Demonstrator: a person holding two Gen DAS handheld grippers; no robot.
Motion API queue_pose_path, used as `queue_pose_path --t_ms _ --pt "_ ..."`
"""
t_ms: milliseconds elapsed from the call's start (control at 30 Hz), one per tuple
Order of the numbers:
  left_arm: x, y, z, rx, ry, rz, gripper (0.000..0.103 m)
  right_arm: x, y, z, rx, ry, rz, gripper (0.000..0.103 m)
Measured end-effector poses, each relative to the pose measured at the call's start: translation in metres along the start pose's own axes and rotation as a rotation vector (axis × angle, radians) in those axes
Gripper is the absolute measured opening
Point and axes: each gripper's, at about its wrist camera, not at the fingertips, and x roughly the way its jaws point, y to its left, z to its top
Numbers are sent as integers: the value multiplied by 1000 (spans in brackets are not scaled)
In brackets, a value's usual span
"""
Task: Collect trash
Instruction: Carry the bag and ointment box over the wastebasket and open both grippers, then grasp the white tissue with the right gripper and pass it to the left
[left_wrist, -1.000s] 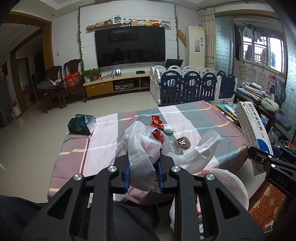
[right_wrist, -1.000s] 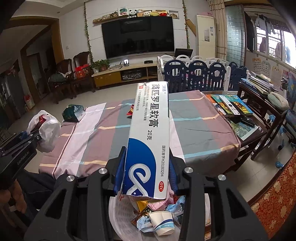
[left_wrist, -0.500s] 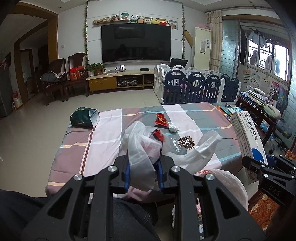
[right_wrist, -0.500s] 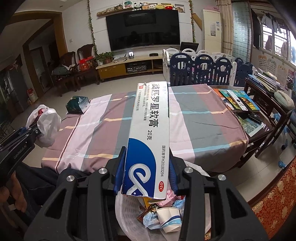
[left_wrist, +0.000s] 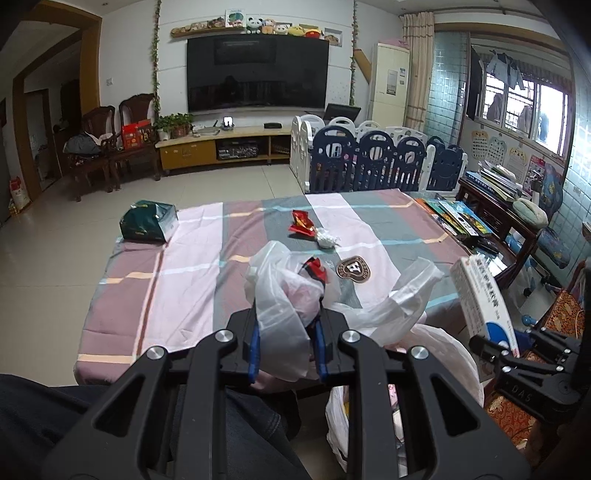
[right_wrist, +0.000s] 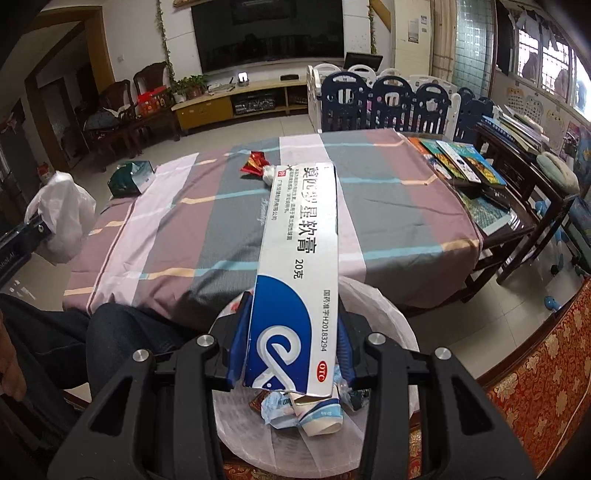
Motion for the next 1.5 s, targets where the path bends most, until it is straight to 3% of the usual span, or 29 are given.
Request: queue_pose_path --t_ms 333,400,500,767,833,867,900,933,967,1100,1300,1367,1500 --pt "33 -38 -24 56 126 -142 23 55 -31 -53 112 238 4 41" --pt "36 -45 -29 73 136 -154 23 62 -35 -56 138 275 8 51" --pt "40 -52 -34 95 147 -167 23 59 -45 -54 184 254 -6 59" --pt "51 -65 -43 125 197 -224 24 29 -76 -34 254 125 -85 64" --pt "57 -75 -48 147 237 -301 27 25 -81 -31 266 105 -98 64" --pt "59 -81 -52 162 258 -335 36 23 -83 -30 273 96 -103 64" --pt "60 -86 -56 176 269 -355 52 22 -85 -29 278 90 -107 64" --pt "60 -91 -60 195 268 -360 60 21 -86 -28 281 86 -109 64" --pt "58 -95 -62 210 259 -355 67 21 -87 -28 283 84 -112 64" --pt "55 -96 -62 233 220 -323 78 23 -84 -27 281 88 -120 64" --pt "63 -72 -53 189 195 -240 85 35 -73 -24 265 103 -118 64" --pt "72 -60 -42 182 179 -197 85 40 -65 -16 248 100 -111 64" --pt "98 -16 8 80 136 -17 85 61 -45 17 212 66 -65 64"
